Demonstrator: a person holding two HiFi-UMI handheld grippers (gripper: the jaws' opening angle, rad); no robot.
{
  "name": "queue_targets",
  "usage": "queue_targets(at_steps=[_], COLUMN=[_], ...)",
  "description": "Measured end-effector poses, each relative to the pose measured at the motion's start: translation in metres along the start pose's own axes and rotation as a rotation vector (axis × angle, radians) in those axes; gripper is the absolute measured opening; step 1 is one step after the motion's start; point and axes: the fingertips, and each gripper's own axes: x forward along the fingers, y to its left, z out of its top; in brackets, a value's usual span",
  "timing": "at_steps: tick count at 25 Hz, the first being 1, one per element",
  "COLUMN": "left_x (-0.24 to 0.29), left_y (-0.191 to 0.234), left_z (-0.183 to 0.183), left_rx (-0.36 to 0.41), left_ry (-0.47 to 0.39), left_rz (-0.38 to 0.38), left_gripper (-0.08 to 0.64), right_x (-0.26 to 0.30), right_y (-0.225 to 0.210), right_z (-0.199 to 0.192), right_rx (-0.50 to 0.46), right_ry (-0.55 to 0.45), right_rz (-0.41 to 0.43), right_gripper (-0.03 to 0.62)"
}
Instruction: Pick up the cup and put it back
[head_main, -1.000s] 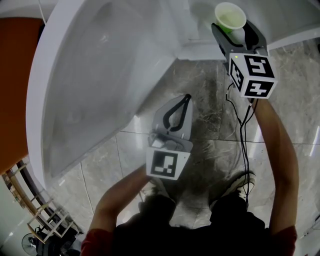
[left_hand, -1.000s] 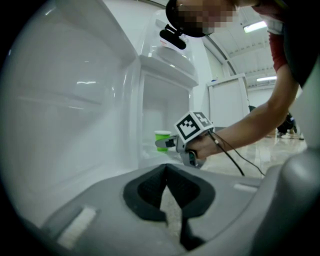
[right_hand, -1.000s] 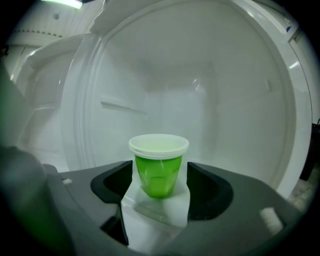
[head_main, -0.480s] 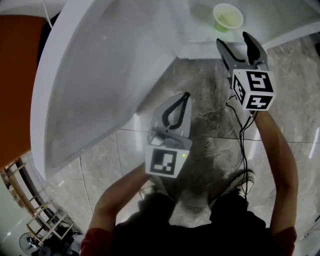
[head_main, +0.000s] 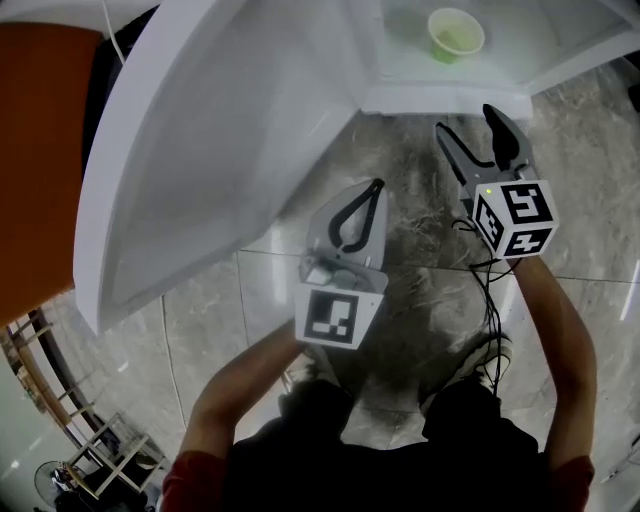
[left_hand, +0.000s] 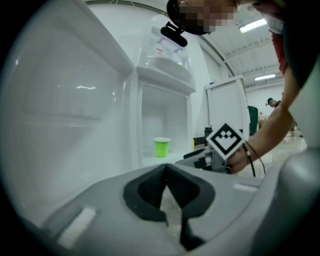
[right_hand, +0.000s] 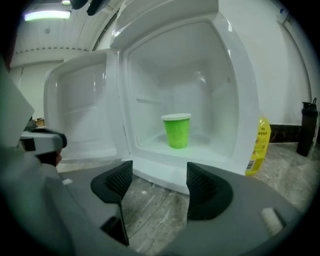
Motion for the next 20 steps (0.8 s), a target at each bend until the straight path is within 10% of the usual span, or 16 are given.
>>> queue_targets(at_steps=[20], left_x=[-0.001], left_y=[-0.001], left_z=[-0.002], left_rx=[-0.011], left_ry=[0.001], left_rz=[0.011], left_gripper=[0.000], right_x=[-0.062], right_y=[0.052], right_z=[-0.016], right_rx=[-0.134], right_ry=[-0.034], right_rz=[0.062], right_gripper=[0.322])
